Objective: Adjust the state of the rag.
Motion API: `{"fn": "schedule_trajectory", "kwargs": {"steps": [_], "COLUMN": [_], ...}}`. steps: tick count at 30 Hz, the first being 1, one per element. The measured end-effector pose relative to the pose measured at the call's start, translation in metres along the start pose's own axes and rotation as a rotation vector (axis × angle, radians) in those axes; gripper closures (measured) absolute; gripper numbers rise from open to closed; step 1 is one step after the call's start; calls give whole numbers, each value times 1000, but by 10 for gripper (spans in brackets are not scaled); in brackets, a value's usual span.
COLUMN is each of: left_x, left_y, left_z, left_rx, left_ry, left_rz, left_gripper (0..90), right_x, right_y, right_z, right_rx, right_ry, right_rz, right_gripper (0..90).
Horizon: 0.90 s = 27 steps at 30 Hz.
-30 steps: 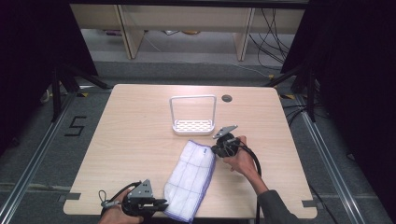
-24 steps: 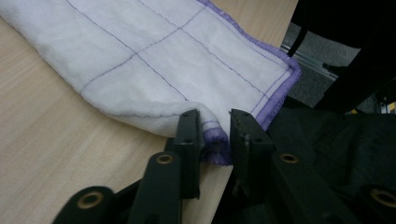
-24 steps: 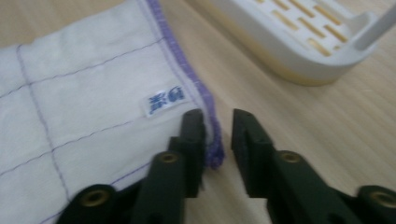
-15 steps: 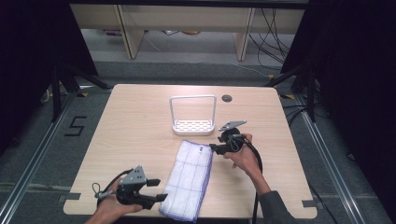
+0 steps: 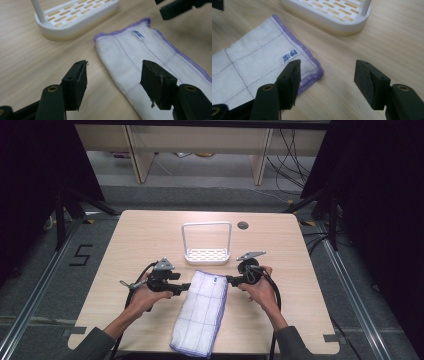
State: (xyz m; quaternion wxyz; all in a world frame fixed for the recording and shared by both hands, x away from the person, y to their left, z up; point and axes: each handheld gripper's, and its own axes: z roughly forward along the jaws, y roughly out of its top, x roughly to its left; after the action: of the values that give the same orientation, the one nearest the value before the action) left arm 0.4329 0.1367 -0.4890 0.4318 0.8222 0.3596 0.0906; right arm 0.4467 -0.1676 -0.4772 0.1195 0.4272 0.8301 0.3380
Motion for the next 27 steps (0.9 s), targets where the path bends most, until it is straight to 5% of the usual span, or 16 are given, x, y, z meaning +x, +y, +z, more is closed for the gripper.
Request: {"fn": "schedule_trajectory", "kwargs": {"steps": [4,7,11,16,21,27], "left_x": [1,2,3,6,11,11], "left_y": [10,14,16,17,18,18], "left_z": [18,27,39,44,50,59], "left_rx": [9,48,38,57,44,61], "left_ry": [-13,-25,-23,-17,-20,-23], "left_rz": [-15,20,-10,11,-15,23], "left_gripper": [386,386,395,427,460,534], "right_x": [6,6,4,3,7,8], "right_y": [2,3,2,2,2,2], "right_z": [5,7,11,13,22,28], "right_rx": [28,26,33,34,54,76], "right_ry": [1,-7,-31,-14,-18,-27], "right_rz": [5,12,15,23,7,-10], "right_gripper": [380,392,409,427,440,459]}}
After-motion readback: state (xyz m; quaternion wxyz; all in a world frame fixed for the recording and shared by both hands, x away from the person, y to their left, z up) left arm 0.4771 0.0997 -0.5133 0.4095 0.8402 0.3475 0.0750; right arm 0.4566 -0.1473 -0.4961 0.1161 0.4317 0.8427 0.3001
